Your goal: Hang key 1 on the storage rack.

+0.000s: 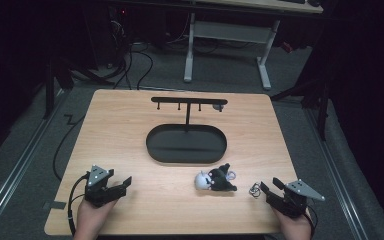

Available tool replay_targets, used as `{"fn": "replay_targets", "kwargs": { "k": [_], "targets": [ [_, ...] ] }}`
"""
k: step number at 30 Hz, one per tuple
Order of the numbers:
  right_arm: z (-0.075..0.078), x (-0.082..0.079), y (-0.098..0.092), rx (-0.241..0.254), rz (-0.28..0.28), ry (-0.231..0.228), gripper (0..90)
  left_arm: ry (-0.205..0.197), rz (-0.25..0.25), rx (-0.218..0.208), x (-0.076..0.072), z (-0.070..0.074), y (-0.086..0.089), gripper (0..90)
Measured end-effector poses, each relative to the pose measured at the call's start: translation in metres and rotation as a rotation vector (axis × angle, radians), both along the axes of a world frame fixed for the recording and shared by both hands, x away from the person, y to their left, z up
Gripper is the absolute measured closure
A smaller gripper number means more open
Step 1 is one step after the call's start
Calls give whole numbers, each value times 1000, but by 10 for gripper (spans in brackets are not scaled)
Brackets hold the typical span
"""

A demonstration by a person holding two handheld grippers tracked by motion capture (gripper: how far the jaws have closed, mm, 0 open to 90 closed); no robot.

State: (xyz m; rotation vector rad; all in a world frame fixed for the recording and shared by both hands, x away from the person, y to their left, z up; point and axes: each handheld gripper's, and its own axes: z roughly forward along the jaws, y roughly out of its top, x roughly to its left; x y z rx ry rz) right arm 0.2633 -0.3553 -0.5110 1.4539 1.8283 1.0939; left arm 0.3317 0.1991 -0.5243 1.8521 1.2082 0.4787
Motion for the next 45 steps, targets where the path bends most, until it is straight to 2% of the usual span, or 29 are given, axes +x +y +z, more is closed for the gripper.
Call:
{"fn": "replay_targets", "kwargs": {
  "k": [4,8,13,15,16,17,18,19,20,21,22,23,24,25,26,27,28,29,30,33,38,39,42,45],
  "targets": [
    [4,-4,-3,41,-4,8,455,1,-15,-21,4,0,-4,253],
    [4,-6,-1,16,2,6,457,-7,-24,-22,5,2,-5,253],
    [5,-4,4,19,15,10,462,-22,-55,-2,1,9,-5,236],
    [7,-3,7,34,41,28,538,-7,-89,19,0,11,-5,208],
    [8,-4,10,33,49,27,599,9,-102,35,0,11,-5,203],
    [10,-4,13,36,61,33,693,9,-102,35,0,11,-5,195],
    [11,-4,18,33,86,44,794,24,-117,75,-4,8,-4,192],
    [11,-3,21,28,108,44,866,14,-98,100,-9,5,-2,193],
    [11,-3,26,36,143,47,900,6,-75,77,-13,2,1,198],
    [11,-3,26,36,143,47,900,6,-75,77,-13,2,1,223],
    [12,-1,38,60,183,83,900,26,-51,-23,-14,0,8,245],
    [11,0,43,61,204,86,900,41,-38,-51,-13,2,10,249],
    [11,0,51,55,228,92,900,29,-31,-55,-11,4,10,244],
    [11,0,60,42,254,99,900,8,-25,-43,-12,6,9,244],
    [11,0,60,42,254,99,900,8,-25,-43,-12,6,9,245],
    [9,0,81,4,313,105,900,-17,-24,-15,-14,6,9,244],
    [8,0,87,-3,334,112,900,-22,-27,-8,-15,4,9,243],
    [7,0,95,-14,361,119,900,-22,-27,-8,-15,4,9,241],
    [5,1,104,-24,385,130,900,-14,-29,12,-18,2,12,242],
    [0,7,115,-50,417,159,900,-6,-10,24,-24,0,20,247],
    [-4,18,116,-83,391,170,900,-6,21,22,-31,0,32,252],
    [-6,25,112,-90,361,182,900,-16,37,23,-33,1,36,253],
    [-8,35,105,-102,291,205,900,-5,54,18,-37,-1,40,256],
    [-9,46,93,-120,225,207,900,1,57,23,-40,-2,42,257]
  ]
}}
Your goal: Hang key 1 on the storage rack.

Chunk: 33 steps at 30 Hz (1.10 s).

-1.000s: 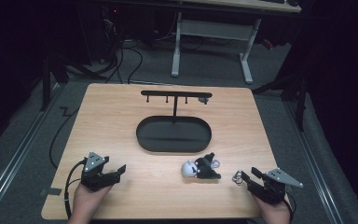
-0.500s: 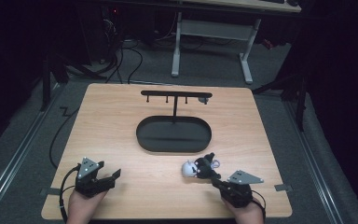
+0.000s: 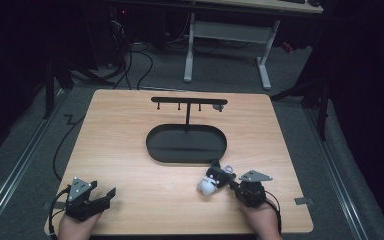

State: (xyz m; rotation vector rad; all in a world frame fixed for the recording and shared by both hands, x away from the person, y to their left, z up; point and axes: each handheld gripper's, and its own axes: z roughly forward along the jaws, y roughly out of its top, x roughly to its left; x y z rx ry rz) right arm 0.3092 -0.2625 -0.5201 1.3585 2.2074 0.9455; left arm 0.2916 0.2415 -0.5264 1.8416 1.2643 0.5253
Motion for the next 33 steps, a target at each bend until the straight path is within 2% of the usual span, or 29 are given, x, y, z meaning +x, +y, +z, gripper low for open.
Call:
{"fn": "replay_targets", "kwargs": {
  "k": [3,5,6,7,9,11,12,13,14,17,19,21,22,27,30,33],
  "targets": [
    [7,2,-10,35,-51,-34,900,0,-1,3,-2,0,2,258],
    [18,-3,-10,98,-42,-87,900,-2,-3,2,-2,0,2,259],
    [18,-3,-10,98,-42,-87,900,-2,-3,2,-2,0,2,259],
    [29,-9,1,142,-3,-129,900,0,-5,0,-1,-1,1,259],
    [37,-12,18,160,45,-160,900,5,-11,1,-1,-2,0,259],
    [44,-16,40,171,118,-181,879,9,-18,10,-2,-3,-1,259],
    [44,-16,40,171,118,-181,879,9,-18,10,-2,-3,-1,259],
    [47,-21,64,179,198,-190,890,5,-22,21,-5,-3,-1,259],
    [46,-22,72,179,230,-179,898,5,-21,23,-6,-3,0,259],
    [33,-19,96,104,282,-138,900,7,-9,15,-9,-3,5,260],
    [23,-13,101,69,270,-105,900,7,-2,9,-10,-4,8,261],
    [17,-9,98,34,243,-89,900,9,0,6,-11,-3,9,263],
    [16,-8,96,38,232,-83,900,7,-1,4,-11,-3,9,263],
    [16,-16,70,45,170,-82,900,-11,-28,1,-3,3,-1,263],
    [17,-27,51,29,116,-93,900,-23,-43,-18,6,6,-9,263],
    [16,-37,27,23,49,-93,900,-25,-77,-16,16,6,-20,261]
  ]
}}
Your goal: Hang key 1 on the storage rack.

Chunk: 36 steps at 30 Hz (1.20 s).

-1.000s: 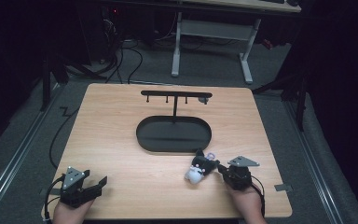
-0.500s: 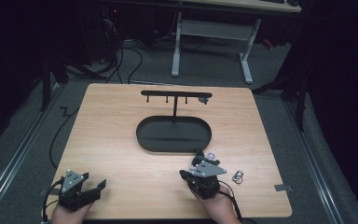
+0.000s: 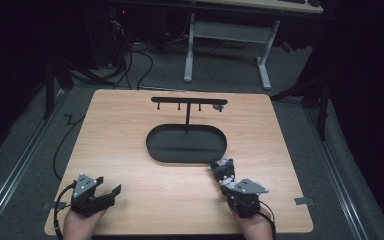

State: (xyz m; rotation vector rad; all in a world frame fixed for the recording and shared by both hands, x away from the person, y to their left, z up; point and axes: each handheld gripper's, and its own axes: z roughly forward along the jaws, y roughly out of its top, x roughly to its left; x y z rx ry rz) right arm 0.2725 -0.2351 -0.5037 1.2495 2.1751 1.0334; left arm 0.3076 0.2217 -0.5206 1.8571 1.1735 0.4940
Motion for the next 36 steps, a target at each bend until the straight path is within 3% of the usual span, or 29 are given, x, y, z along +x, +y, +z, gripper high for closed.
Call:
{"fn": "replay_targets", "kwargs": {
  "k": [2,3,8,12,17,22,25,29,31,32,33,36],
  "targets": [
    [0,-2,-8,3,-23,2,900,3,-17,3,3,0,-4,260],
    [1,-7,-23,24,-58,9,895,6,-35,3,7,-1,-9,260],
    [5,-19,-37,68,-72,3,852,2,-67,8,11,-1,-17,259],
    [6,-24,-44,68,-84,7,806,1,-83,26,12,-2,-19,259],
    [5,-20,-59,70,-112,31,719,3,-89,29,11,-3,-18,252],
    [7,-12,-66,37,-116,42,643,-12,-126,53,9,-4,-23,238],
    [8,-9,-63,6,-100,89,584,-17,-160,57,8,-5,-24,237],
    [12,-3,-56,-70,-74,164,521,-13,-172,38,10,-5,-25,230],
    [16,1,-53,-77,-75,217,453,-16,-176,39,8,-5,-25,224],
    [16,1,-53,-77,-75,217,453,-16,-176,39,8,-5,-25,222],
    [24,6,-49,-103,-55,254,420,-22,-179,36,7,-4,-26,222],
    [33,11,-44,-114,-43,290,383,-29,-184,40,6,-4,-26,220]
  ]
}}
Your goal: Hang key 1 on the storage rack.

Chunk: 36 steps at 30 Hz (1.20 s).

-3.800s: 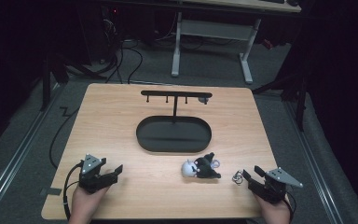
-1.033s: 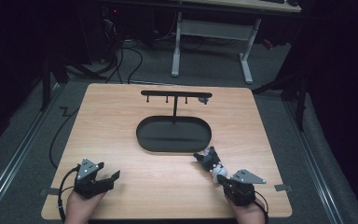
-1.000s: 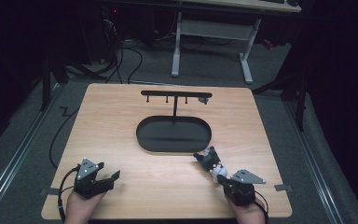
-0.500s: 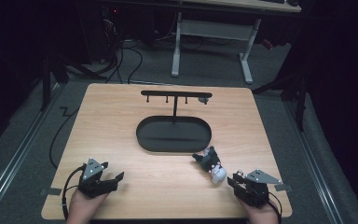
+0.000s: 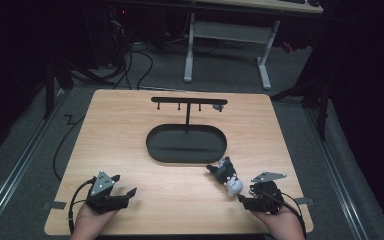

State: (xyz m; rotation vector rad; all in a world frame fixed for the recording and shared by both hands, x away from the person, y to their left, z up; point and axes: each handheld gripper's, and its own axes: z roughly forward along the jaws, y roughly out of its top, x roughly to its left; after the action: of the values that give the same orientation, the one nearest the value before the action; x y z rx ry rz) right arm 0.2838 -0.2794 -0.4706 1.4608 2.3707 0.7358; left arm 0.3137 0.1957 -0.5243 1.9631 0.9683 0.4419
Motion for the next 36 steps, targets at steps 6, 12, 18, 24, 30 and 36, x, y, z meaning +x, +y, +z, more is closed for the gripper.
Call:
{"fn": "replay_targets", "kwargs": {
  "k": [6,12,18,24,30,36],
  "targets": [
    [8,14,7,-34,7,121,326,9,-2,1,2,-1,0,214],
    [12,25,16,-132,43,194,304,13,2,18,5,-2,0,202],
    [17,38,22,-154,51,242,274,12,-1,26,3,-1,-1,190],
    [19,51,34,-192,86,287,233,7,-7,22,3,-2,-2,190],
    [11,67,45,-211,89,353,240,7,-11,28,3,-2,-2,188],
    [1,79,48,-222,84,395,244,6,-13,25,3,-2,0,188]
  ]
}}
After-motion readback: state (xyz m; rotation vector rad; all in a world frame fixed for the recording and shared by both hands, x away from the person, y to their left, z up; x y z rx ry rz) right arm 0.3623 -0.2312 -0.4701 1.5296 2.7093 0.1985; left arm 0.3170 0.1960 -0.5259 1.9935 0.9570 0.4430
